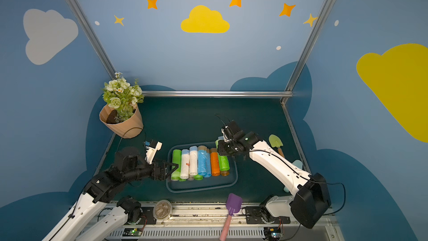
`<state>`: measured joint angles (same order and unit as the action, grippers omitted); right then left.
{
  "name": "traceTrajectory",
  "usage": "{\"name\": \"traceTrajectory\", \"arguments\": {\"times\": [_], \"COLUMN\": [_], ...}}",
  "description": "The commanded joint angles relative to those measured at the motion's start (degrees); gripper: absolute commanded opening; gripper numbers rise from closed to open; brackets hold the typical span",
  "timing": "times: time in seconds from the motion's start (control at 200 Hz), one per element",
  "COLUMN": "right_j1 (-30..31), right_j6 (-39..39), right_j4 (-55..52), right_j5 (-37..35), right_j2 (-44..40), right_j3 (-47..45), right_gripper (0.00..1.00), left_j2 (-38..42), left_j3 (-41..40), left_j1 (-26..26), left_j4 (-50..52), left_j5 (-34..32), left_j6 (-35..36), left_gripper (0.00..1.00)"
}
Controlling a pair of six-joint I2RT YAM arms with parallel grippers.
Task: Put the roll of trash bags into the storage box
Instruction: Pick up the roll of trash bags from the center of the board, then place the roll of trash bags in the storage box.
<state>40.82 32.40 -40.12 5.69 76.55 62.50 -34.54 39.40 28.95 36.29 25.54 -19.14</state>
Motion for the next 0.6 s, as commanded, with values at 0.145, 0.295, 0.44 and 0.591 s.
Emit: {"name": "traceTrajectory", "arguments": {"times": [0.145,0.295,0.44,0.591], "right_j1": [3.22,4.52,5.03,5.90], "right_j6": [6.04,8.19,8.38,8.64], "right_j4": [11.08,14.81,15.37,16.32], "right_j5": [-0.84,-1.65,-1.48,-2.32], "right_j2": [2.68,3.88,5.81,7.20], "right_j3": [-3.70,-5.72,-5.38,-5.58], "right_gripper": [0.28,0.28,0.28,0.27], "left_j2": [0.27,0.27,0.22,0.03], "left_j3": [0.67,0.68,0.68,0.54], "left_j1": [-0.03,-0.01,-0.03,-0.03], "left_j4": [0.06,0.01,0.05,-0.08], "left_j5": [-0.13,0.12,0.11,0.47], "left_j6": [0.15,0.10,0.12,0.10], "left_gripper": [1.00,1.00,1.00,1.00]}}
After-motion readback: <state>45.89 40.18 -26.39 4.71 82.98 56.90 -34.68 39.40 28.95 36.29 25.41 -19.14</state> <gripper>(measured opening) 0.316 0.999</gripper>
